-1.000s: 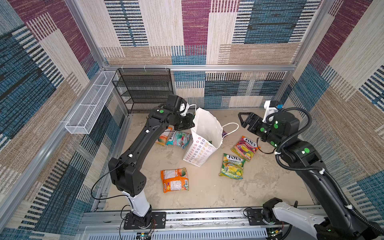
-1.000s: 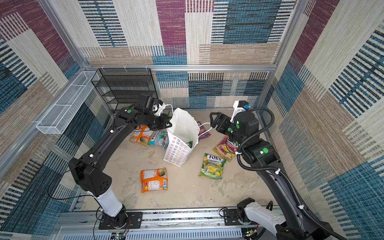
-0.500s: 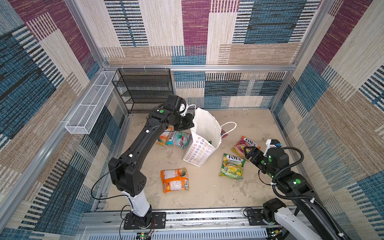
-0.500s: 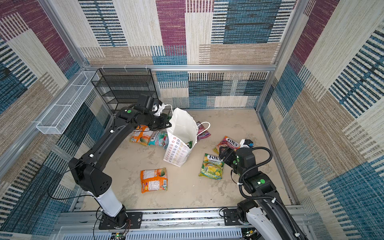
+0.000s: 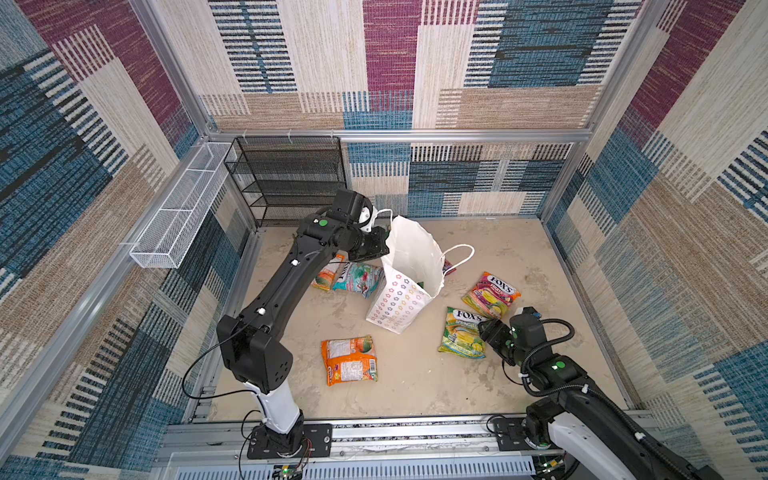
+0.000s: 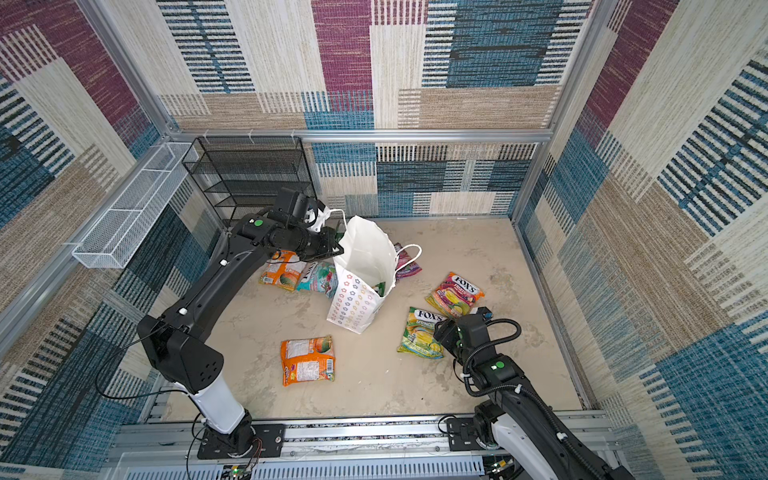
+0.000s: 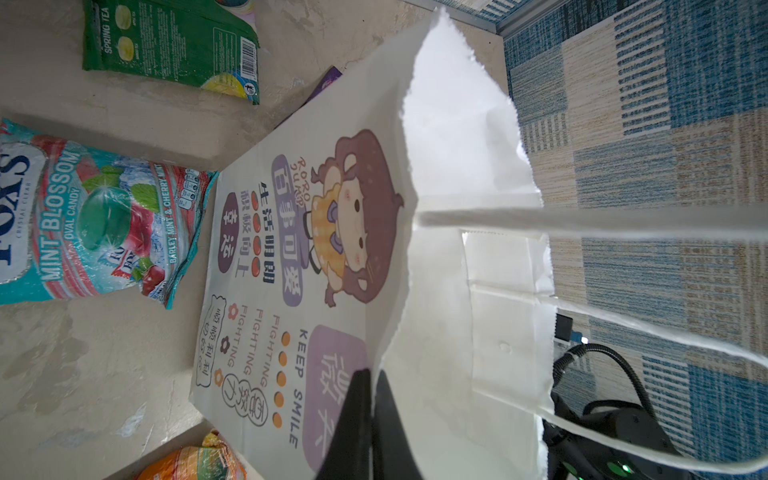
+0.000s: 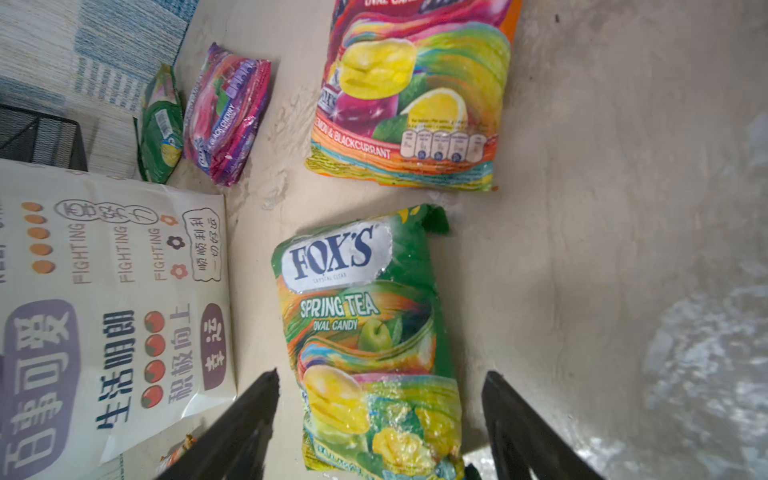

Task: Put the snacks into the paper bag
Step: 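Grasp the second green Spring Tea packet with the right gripper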

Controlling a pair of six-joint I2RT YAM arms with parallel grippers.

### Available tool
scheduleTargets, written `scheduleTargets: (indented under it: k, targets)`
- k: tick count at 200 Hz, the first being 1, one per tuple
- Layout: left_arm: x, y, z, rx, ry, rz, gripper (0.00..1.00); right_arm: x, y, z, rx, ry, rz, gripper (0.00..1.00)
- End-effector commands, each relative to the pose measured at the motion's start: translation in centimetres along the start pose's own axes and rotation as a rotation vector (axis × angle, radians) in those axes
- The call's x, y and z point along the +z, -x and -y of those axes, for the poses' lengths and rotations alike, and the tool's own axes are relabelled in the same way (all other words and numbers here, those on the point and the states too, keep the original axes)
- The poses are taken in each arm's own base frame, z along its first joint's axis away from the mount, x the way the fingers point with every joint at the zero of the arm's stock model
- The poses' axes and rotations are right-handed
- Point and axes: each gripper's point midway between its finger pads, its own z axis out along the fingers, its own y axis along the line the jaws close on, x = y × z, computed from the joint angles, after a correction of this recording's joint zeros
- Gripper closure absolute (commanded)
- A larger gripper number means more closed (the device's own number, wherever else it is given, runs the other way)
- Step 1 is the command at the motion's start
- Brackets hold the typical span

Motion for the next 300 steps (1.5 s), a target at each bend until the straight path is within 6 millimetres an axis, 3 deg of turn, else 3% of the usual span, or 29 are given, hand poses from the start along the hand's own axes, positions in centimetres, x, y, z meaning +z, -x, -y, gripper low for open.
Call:
scheduleTargets:
  k: [1,42,121,225,272,300]
  targets:
    - [0.0,0.0,0.5,-0.012,-0.027,0.001,1.0,0.6,1.5,-1.1,-0.027,0.016,0.061,0.22]
    - [-0.1,0.0,0.7,-0.01,-0.035,-0.001,1.0,1.5,2.9,-0.4,-0.041,-0.065,0.106,0.25]
    - [-0.4,0.1,1.0,-0.004,-0.043,0.007,1.0,4.2,3.6,-1.6,-0.103,-0.079,0.068,0.33]
    - [-0.5,0.0,1.4,-0.006,-0.068,0.004,1.0,6.3,1.9,-0.4,-0.127,-0.119,-0.025,0.46]
    - [-0.5,0.0,1.4,-0.003,-0.069,0.005,1.0,6.8,0.9,0.1,-0.126,-0.131,-0.071,0.69]
    - [-0.5,0.0,1.5,-0.003,-0.076,0.001,1.0,6.2,1.3,-0.4,-0.122,-0.118,-0.058,0.84]
